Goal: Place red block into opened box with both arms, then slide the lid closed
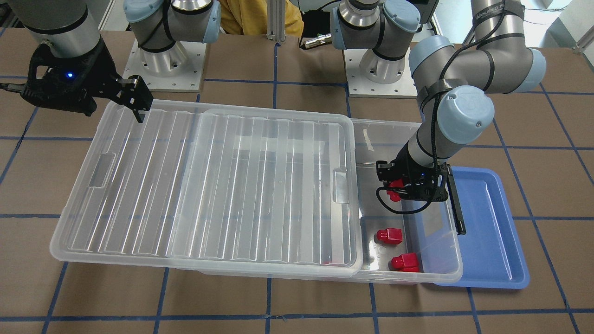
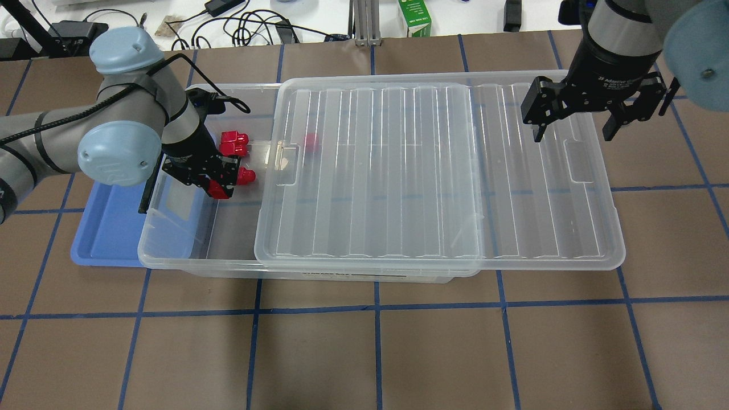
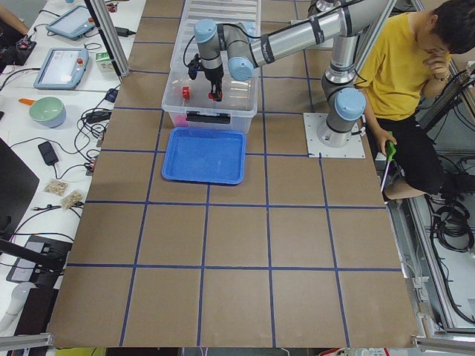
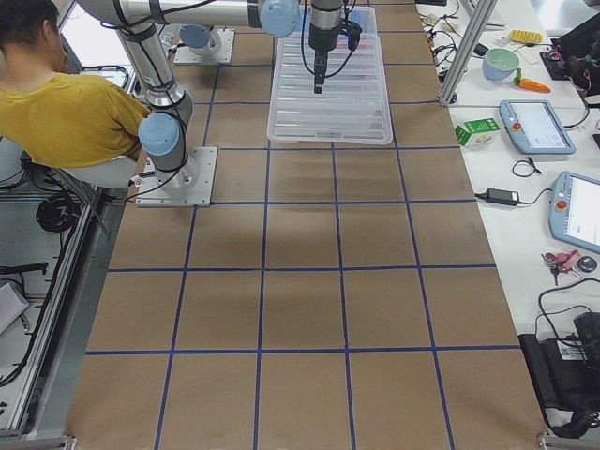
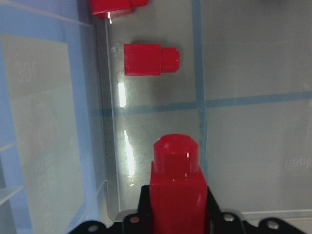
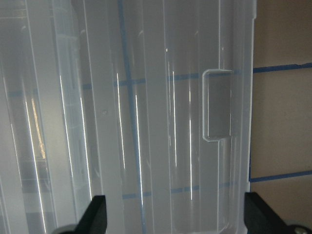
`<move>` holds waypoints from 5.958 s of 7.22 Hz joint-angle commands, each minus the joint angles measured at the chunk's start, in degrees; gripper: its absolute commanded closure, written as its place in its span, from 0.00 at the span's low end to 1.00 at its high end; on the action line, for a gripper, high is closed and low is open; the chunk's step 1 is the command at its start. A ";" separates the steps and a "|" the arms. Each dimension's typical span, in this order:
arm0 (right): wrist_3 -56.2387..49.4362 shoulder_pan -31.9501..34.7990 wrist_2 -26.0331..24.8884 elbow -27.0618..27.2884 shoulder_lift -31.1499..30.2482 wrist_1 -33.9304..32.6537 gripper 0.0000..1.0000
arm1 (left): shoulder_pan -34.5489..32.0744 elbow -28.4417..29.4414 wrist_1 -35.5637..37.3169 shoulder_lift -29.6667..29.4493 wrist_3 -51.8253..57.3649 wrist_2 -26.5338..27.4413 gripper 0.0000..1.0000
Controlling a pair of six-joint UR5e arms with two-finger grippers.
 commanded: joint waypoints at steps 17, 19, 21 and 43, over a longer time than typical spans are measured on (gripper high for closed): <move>-0.52 -0.17 -1.58 0.00 0.15 -0.19 0.00 | -4.95 21.98 -22.76 6.08 -2.65 0.78 0.00; -2.88 -1.31 -1.77 0.00 1.29 -0.73 0.00 | -5.33 23.44 -24.88 8.01 -3.45 0.61 0.00; -7.63 -7.69 -1.07 0.35 2.52 -1.69 0.00 | -4.97 21.49 -23.57 9.16 -3.28 0.61 0.00; -16.52 -9.59 0.35 9.23 9.91 -19.61 0.00 | -4.54 21.23 -23.75 9.60 -3.54 2.10 0.00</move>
